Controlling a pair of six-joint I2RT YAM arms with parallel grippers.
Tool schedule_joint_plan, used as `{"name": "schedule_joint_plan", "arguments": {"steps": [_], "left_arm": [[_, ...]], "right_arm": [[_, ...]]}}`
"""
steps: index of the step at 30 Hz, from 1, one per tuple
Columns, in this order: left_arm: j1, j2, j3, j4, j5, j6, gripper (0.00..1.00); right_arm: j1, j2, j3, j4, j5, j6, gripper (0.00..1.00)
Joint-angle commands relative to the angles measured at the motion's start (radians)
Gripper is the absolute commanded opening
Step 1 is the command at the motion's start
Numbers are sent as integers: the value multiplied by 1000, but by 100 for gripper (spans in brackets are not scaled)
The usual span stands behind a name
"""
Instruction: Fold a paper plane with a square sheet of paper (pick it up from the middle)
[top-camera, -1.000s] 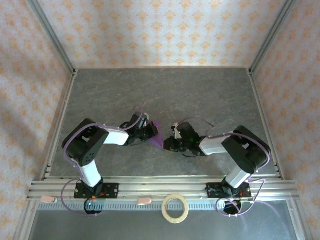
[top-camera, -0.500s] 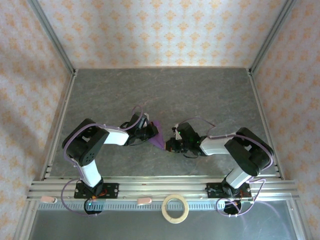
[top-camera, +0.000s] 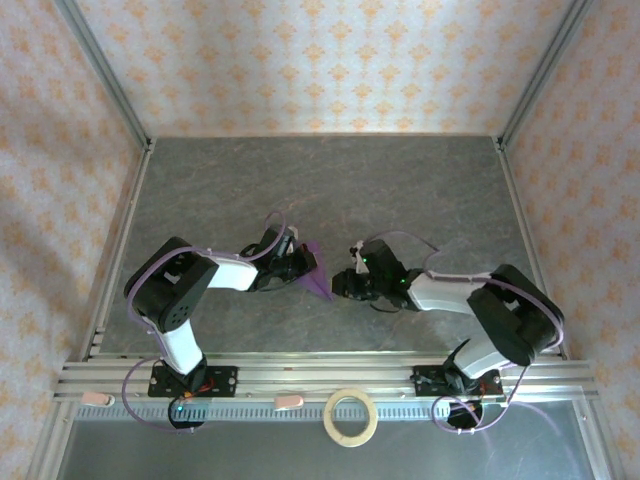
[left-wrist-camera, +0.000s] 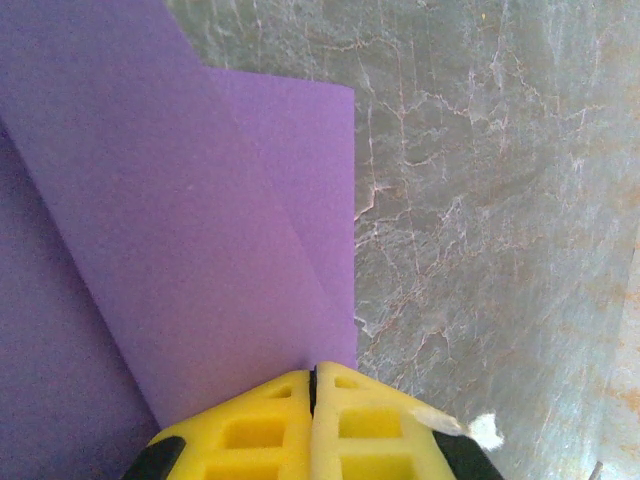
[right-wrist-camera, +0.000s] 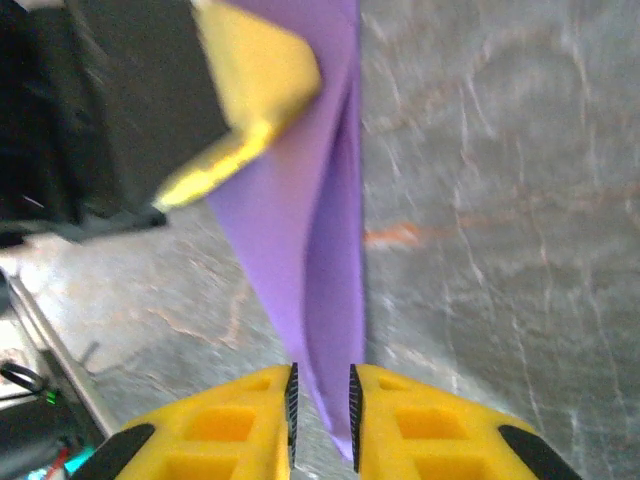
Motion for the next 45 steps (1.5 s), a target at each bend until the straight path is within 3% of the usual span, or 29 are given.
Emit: {"name": "schedule_joint_plan", "arguments": {"steps": [1,3,6,11,23,45], "left_arm": [[-6,50,-28,-77,-43,23,0],[-6,50,-30,-78,-43,22,0],[-6,53,-27,-76,-41,23,0],[-7,52,-27,-82,-42,26,0],[-8,49,-23,-85,-43,27,0],[-7,61,-22,-98,-56,30,0]], "right_arm": [[-13,-7,61,28,-53,29,21],[-13,40,96,37,-117,23,9],[-10,97,123,57,-156,35,0],[20,185,223,-69,-142,-29,0],[42,310,268,-204,-37,-64,0],[15,91,-45,-81,-63,12,0]]}}
